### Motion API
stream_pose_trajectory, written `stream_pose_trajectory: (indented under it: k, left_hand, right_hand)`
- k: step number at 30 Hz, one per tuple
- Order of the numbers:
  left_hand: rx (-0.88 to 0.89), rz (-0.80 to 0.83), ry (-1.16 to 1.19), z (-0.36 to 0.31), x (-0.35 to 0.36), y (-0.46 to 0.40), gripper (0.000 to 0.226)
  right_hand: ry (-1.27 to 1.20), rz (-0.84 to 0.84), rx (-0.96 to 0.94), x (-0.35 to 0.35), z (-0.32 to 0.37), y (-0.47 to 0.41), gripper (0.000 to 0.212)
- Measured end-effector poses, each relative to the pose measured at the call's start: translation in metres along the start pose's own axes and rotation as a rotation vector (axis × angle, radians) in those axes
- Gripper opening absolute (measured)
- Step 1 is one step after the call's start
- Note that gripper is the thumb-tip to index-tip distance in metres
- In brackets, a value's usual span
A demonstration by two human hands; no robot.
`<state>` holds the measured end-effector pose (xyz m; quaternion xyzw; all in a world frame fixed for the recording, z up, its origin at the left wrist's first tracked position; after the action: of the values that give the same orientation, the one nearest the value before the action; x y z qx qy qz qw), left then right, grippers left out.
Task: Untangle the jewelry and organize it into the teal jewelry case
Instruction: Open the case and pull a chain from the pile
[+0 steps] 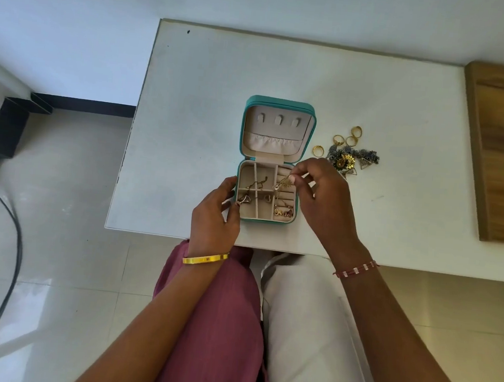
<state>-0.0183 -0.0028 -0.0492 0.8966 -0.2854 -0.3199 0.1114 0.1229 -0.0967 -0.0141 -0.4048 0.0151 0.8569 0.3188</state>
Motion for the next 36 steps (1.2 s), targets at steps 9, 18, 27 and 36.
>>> stream_pose_trajectory:
  k: [9, 18, 27, 36]
  left_hand:
    - [0.023, 0.012, -0.05, 0.002, 0.0, -0.001, 0.044]
    - [0.011, -0.004, -0.082, 0.001, -0.004, 0.003, 0.044]
    - [0.048, -0.057, -0.094, -0.012, -0.012, 0.014, 0.042]
    - [0.094, -0.051, -0.03, -0.039, -0.017, 0.031, 0.036]
  right_hand:
    - [-0.206, -0.053, 0.078, -0.034, 0.033, -0.015, 0.012]
    - [-0.313, -0.103, 0.054, -0.063, 0.071, -0.023, 0.017]
    - [-0.405, -0.085, 0.071, -0.083, 0.097, -0.027, 0.022]
    - [-0.449, -0.066, 0.07, -0.092, 0.11, -0.024, 0.022]
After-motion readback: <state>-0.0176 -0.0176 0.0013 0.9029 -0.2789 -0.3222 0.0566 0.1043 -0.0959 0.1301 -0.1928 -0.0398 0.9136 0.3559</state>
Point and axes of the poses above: each hand's wrist, its own y-axis away from the middle knuckle, its own x-axis out of the palm, z = x × y, the point moved 3 cm from there along -y, towards the middle knuckle, and after that the axes turned 14 degrees about -x, right-handed, at the moved point
